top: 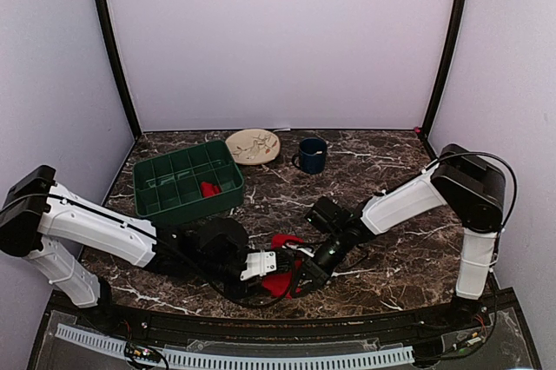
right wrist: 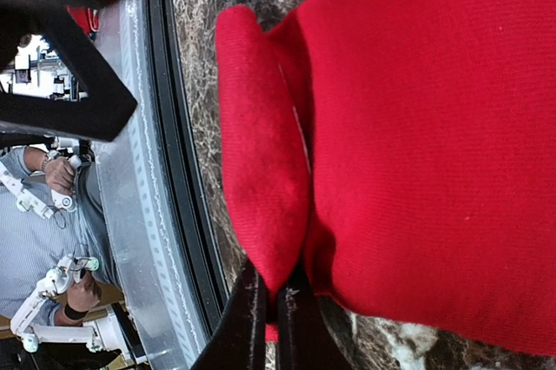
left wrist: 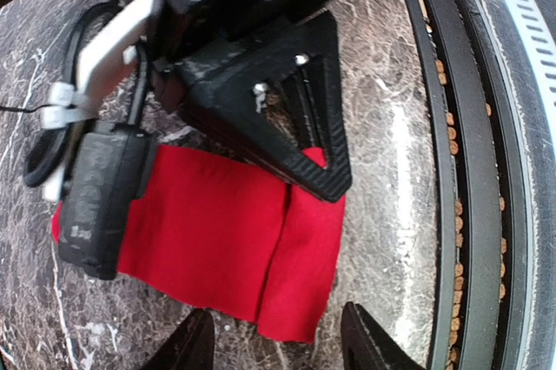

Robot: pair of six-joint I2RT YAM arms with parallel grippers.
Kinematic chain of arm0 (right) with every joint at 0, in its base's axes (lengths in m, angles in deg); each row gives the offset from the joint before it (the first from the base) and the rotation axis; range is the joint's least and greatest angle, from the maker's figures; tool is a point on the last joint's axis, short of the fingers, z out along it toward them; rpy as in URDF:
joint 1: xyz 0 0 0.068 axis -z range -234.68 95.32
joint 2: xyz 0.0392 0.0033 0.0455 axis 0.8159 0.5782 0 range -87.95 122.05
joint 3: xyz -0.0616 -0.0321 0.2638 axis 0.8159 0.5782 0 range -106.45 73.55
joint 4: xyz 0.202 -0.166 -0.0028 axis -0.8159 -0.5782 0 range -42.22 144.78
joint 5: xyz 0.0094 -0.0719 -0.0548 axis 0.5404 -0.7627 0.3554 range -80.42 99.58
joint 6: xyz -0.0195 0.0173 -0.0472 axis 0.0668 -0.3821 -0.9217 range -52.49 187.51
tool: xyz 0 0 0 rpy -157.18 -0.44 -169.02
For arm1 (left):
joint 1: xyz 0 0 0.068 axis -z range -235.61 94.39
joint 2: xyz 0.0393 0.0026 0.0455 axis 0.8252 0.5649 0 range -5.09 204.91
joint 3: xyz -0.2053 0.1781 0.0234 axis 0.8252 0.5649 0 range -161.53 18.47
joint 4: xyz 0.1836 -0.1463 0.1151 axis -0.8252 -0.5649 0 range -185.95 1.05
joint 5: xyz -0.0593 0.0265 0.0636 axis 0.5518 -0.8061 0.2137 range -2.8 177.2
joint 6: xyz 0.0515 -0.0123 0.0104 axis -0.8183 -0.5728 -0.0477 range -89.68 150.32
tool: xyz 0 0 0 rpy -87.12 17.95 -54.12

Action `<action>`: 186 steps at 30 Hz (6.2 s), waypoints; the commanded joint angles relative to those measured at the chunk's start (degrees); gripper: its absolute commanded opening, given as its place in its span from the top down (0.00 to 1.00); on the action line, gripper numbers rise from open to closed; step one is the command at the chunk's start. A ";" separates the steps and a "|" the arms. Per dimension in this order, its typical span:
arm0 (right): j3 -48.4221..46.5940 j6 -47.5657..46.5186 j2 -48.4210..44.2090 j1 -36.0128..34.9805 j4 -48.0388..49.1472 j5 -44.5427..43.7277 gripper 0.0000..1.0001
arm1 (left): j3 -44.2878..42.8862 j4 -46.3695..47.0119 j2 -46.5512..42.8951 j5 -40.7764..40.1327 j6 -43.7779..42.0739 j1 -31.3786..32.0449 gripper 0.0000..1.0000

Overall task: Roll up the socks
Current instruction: Roll the sock at the center of the board.

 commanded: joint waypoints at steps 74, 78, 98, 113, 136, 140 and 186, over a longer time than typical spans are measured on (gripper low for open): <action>15.60 16.64 -9.26 7.13 23.48 -4.28 0.65 | -13.06 -15.90 14.75 19.51 2.59 -7.88 1.00; 16.07 14.35 -12.19 7.34 20.76 -10.87 0.67 | -15.23 -18.42 16.14 22.86 2.67 -9.18 1.00; 22.21 4.54 -29.75 -3.65 16.20 -46.24 0.83 | -25.49 -31.31 27.77 41.36 4.51 -17.64 1.00; 15.32 -7.41 -27.07 -16.92 10.48 -56.00 0.79 | -28.48 -35.78 32.30 46.91 3.78 -19.81 1.00; 4.42 -15.96 -13.96 -21.31 6.44 -57.43 0.63 | -30.66 -39.17 35.40 49.70 1.62 -20.86 1.00; 3.64 -16.97 -12.89 -21.28 6.23 -57.59 0.64 | -30.64 -39.26 35.56 49.88 1.51 -20.95 1.00; 5.94 -13.20 -11.71 -17.95 7.67 -51.62 1.00 | -20.73 -29.48 26.96 35.31 11.87 -25.32 0.59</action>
